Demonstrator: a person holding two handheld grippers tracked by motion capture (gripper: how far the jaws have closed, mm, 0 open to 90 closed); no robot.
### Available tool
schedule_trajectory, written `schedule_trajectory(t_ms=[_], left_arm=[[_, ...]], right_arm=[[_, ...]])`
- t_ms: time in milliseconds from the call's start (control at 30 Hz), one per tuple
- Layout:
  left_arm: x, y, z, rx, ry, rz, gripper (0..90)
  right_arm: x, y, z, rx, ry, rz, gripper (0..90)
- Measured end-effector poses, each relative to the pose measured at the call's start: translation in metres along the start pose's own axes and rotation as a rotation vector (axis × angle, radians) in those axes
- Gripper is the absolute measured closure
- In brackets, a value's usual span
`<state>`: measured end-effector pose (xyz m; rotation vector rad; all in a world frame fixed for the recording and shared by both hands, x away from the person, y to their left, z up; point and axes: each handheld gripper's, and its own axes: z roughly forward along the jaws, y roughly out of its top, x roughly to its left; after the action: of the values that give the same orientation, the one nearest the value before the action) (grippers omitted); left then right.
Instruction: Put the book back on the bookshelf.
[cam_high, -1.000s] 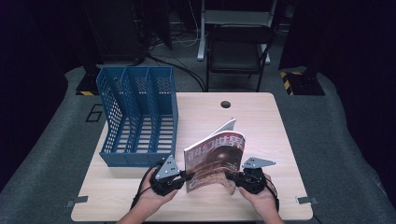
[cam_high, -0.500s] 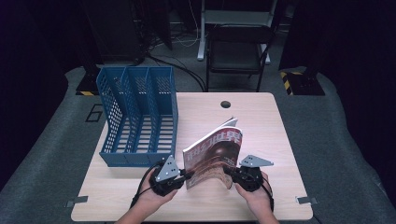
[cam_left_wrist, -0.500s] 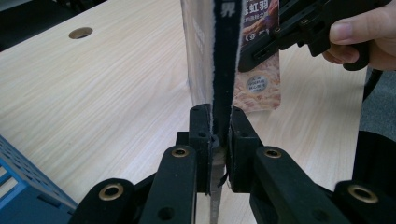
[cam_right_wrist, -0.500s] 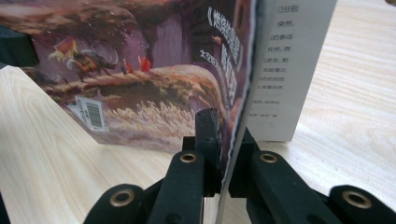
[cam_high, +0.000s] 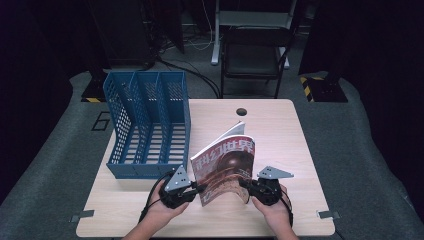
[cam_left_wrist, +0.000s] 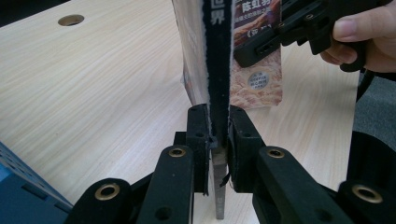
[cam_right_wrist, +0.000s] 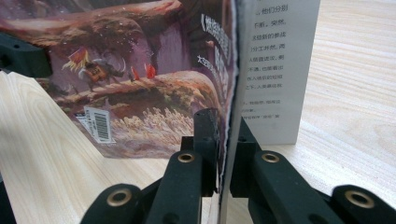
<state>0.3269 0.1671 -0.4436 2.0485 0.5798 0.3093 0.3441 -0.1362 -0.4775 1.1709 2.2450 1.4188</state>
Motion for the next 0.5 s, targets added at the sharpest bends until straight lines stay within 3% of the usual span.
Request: schedule_trajectory(t_ms=[333, 500], left_arm=[[-0.0016, 0.0003, 0.0005, 0.002, -0.013, -0.009, 81.1], [-0.0050, 0.0014, 0.0016, 0.012, -0.023, 0.013, 80.7]], right_arm=[[-0.0016, -0.0015, -0.0031, -0.018, -0.005, 0.006, 74.6], [-0.0026, -0.0018, -0.0047, -0.015, 0.000, 0.019, 70.1]])
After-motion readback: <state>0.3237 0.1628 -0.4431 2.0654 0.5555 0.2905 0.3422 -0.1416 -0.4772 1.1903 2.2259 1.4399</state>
